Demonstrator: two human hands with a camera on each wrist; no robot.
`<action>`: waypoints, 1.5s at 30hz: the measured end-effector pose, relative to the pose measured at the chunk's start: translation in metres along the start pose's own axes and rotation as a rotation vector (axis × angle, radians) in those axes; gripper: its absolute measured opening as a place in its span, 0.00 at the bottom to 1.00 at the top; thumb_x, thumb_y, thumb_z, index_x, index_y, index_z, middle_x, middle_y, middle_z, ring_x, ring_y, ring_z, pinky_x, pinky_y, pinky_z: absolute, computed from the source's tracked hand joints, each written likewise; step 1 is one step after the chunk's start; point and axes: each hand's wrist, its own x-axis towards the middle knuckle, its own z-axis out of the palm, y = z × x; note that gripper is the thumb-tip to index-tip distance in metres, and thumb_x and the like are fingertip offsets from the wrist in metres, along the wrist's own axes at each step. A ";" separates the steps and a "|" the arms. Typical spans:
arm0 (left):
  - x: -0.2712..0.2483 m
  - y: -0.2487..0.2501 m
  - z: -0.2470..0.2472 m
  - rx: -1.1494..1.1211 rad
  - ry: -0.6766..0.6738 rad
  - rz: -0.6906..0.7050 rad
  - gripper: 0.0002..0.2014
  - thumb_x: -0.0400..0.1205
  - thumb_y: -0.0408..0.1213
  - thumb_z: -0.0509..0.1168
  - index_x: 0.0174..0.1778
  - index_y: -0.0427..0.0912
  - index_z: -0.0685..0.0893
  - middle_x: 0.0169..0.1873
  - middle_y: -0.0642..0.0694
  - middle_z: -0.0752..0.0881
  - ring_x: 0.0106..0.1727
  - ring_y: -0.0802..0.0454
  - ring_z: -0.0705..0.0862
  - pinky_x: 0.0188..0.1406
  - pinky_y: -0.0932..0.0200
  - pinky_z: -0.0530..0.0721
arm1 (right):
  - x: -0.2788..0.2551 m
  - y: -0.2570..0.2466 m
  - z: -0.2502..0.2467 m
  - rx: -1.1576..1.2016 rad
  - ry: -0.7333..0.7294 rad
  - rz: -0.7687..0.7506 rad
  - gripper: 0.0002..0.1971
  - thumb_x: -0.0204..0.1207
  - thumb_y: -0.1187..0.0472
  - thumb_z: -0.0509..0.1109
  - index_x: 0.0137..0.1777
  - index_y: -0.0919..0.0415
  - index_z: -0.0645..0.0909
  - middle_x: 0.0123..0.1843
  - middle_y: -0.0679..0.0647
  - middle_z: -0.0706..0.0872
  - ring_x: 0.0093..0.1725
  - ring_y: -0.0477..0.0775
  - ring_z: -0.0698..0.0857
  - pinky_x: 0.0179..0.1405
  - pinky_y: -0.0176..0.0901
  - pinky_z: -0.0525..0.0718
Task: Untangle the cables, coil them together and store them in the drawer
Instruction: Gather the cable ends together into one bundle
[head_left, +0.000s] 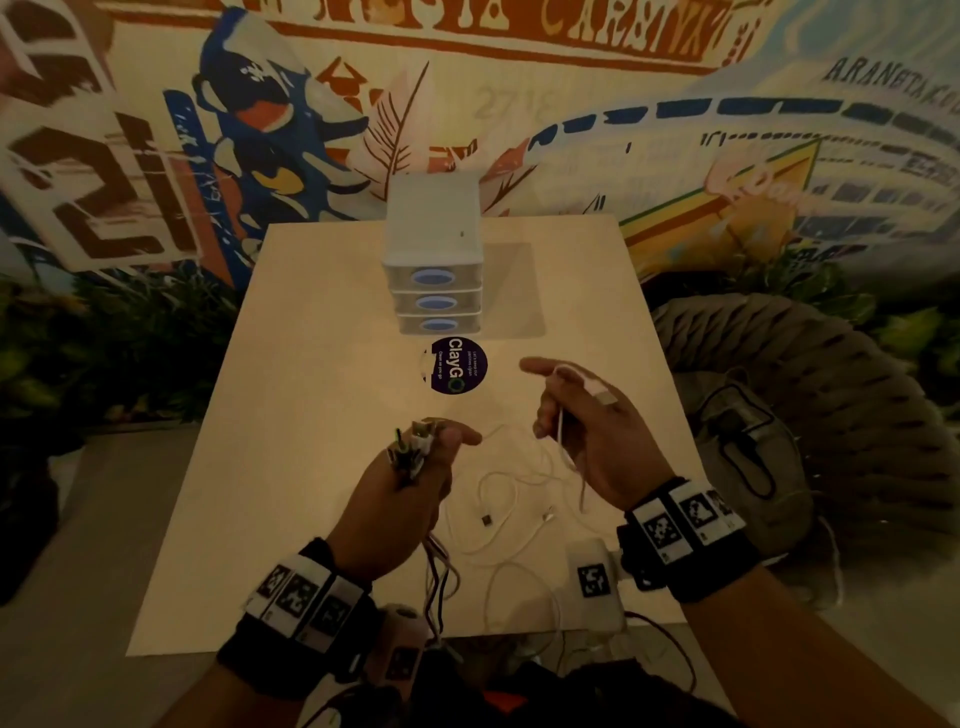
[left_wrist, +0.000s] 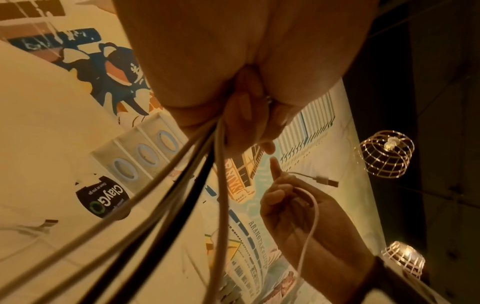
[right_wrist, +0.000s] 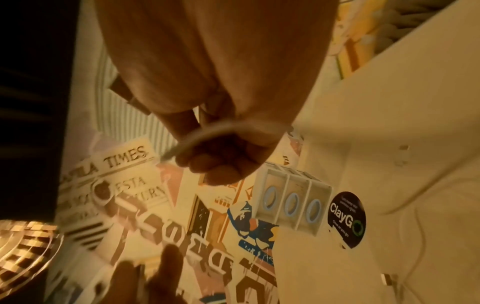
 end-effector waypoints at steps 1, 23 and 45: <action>0.001 0.002 0.000 -0.033 0.003 -0.012 0.16 0.88 0.51 0.57 0.56 0.49 0.87 0.25 0.49 0.67 0.24 0.54 0.61 0.24 0.58 0.62 | -0.006 -0.001 0.004 -0.082 -0.004 -0.015 0.14 0.90 0.64 0.59 0.65 0.64 0.86 0.36 0.57 0.81 0.35 0.53 0.80 0.40 0.45 0.83; 0.003 0.024 0.018 0.171 0.147 0.065 0.14 0.88 0.45 0.63 0.45 0.38 0.84 0.23 0.53 0.81 0.23 0.64 0.75 0.28 0.69 0.72 | -0.037 -0.003 0.043 -1.217 -0.396 -0.208 0.12 0.87 0.50 0.63 0.54 0.48 0.88 0.40 0.50 0.90 0.35 0.45 0.83 0.36 0.40 0.77; 0.011 0.034 -0.002 -0.320 0.546 0.115 0.26 0.89 0.46 0.63 0.21 0.53 0.73 0.18 0.56 0.67 0.18 0.58 0.62 0.19 0.63 0.64 | -0.101 0.053 -0.111 -0.885 -0.189 0.211 0.19 0.88 0.41 0.58 0.42 0.47 0.84 0.39 0.59 0.86 0.41 0.59 0.86 0.52 0.59 0.85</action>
